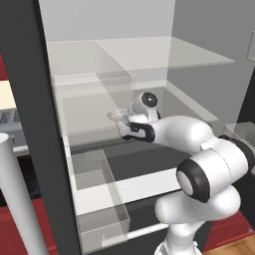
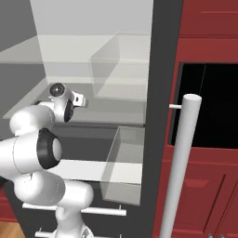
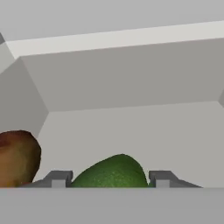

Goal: Take the cheese, chicken drumstick, and avocado from the fridge and place them on the plate on the dining counter to create an appetizer plate.

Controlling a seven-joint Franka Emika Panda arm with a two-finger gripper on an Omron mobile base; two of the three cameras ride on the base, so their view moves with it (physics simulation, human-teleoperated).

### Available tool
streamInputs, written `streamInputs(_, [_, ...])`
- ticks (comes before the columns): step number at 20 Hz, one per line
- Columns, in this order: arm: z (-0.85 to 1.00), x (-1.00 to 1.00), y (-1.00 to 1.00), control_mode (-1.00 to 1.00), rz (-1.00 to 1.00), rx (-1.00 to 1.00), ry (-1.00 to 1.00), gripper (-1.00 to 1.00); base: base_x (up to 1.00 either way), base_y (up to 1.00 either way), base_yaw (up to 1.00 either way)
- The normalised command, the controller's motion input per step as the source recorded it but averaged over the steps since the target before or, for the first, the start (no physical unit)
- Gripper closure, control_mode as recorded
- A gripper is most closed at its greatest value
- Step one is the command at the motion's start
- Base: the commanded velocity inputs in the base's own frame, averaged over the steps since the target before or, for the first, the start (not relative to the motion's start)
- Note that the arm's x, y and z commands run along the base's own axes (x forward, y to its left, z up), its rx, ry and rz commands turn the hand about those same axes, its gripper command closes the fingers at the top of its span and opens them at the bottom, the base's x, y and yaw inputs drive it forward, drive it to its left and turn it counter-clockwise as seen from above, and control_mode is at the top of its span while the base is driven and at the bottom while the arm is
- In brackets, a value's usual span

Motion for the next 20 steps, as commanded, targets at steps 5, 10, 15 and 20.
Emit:
streamInputs(5, [-0.02,0.04,0.00,-1.00,0.00,0.00,0.00,1.00,0.00,0.00,0.00])
streamInputs(10, [-0.16,-0.63,-0.29,-1.00,-0.07,0.00,-0.06,1.00,0.00,0.00,0.00])
streamInputs(15, [0.42,-0.92,-0.40,-1.00,0.00,0.00,-0.13,1.00,0.00,0.00,0.00])
streamInputs(20, [0.94,-1.00,-0.43,-1.00,0.08,0.00,0.00,1.00,0.00,0.00,0.00])
